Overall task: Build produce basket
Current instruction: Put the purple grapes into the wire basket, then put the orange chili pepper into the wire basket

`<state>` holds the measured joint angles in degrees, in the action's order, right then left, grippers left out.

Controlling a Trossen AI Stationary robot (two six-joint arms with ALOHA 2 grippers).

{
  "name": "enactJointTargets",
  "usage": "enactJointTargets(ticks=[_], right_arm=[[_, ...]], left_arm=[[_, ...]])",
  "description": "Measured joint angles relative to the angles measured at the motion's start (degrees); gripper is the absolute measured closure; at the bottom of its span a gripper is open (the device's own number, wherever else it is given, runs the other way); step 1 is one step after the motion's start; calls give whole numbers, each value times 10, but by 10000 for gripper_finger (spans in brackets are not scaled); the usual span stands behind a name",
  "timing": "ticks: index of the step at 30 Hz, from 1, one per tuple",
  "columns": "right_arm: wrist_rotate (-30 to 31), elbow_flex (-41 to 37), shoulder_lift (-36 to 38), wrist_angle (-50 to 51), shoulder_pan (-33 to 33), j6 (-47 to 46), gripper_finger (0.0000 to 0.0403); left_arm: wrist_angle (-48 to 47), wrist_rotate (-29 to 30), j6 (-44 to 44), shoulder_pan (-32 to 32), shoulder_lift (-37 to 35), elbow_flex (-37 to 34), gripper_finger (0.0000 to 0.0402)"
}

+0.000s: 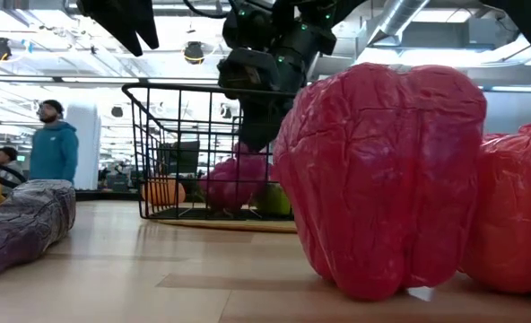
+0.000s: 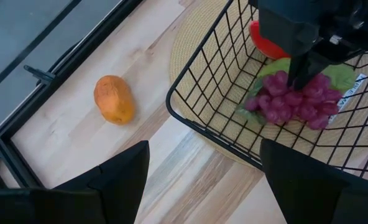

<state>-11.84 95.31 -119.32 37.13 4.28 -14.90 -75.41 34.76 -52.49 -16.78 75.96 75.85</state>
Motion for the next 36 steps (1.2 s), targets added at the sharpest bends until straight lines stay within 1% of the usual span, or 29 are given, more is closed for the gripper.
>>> enactJointTargets(ticks=[10, 15, 19, 23, 26, 28, 32, 33, 36], right_arm=[[0, 0, 2, 2, -9, -2, 296], [-1, 3, 16, 14, -9, -2, 247], [-1, 40, 30, 82, -4, -2, 218], [-3, 98, 44, 201, 1, 0, 202], [-3, 141, 48, 321, 1, 1, 201], [-4, 163, 49, 384, -3, -8, 204], [-2, 179, 49, 509, -27, -52, 212], [-2, 179, 49, 528, -37, -69, 213], [-4, 172, 50, 528, -70, -106, 216]], left_arm=[[0, 0, 0, 0, 0, 0, 109], [-1, 0, 0, 0, 0, 0, 109], [0, 0, 4, 0, 0, 0, 109], [2, 0, 9, 0, 0, 0, 109], [2, 0, 11, 0, 0, 0, 109], [4, 0, 13, 0, 0, 0, 109], [3, 0, 13, 0, 0, 0, 109], [3, 0, 13, 0, 0, 0, 109], [3, -1, 25, 0, 0, 0, 109]])
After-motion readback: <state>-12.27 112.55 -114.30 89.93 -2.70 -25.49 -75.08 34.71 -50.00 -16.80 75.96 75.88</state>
